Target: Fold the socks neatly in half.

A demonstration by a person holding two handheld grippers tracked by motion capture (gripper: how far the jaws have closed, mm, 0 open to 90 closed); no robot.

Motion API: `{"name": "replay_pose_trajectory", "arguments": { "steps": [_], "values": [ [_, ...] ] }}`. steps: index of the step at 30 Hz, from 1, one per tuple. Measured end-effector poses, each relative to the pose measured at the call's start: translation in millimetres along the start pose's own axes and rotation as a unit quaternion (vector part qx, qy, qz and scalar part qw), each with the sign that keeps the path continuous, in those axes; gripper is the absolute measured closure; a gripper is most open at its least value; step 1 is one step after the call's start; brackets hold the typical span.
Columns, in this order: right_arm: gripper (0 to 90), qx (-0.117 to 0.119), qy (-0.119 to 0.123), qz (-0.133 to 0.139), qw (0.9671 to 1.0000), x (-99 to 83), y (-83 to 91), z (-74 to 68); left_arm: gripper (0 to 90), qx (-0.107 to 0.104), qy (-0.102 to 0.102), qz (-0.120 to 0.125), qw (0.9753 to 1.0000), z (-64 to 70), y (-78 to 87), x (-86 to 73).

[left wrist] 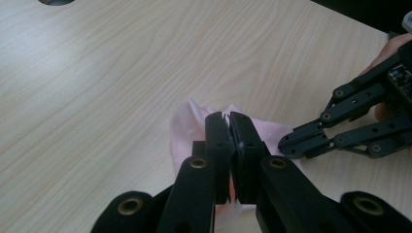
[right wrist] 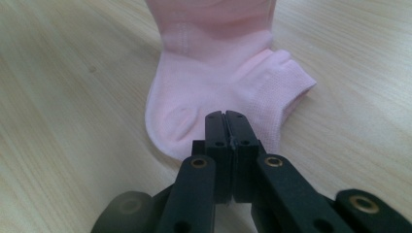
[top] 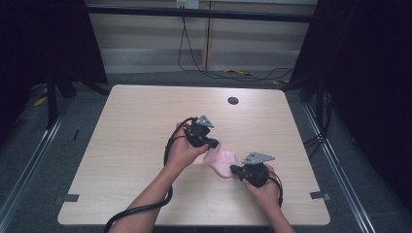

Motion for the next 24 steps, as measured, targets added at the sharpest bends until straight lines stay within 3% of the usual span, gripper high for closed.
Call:
{"name": "replay_pose_trajectory", "arguments": {
  "steps": [24],
  "values": [
    [89.4,0.002,0.012,0.001,0.9999,3.6,-4.9,-6.5,87.7,-0.013,-0.013,-0.009,0.9998,11.6,-10.6,2.2]
  ]
}}
Point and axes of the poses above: each handheld gripper's, and its own axes: y roughly backward along the jaws, x roughly out of its top, z roughly to its right, the point moved 1 cm from there along -y, roughly forward along the jaws, and after that the axes turned 4 degrees about -y, right-handed, at the moved point
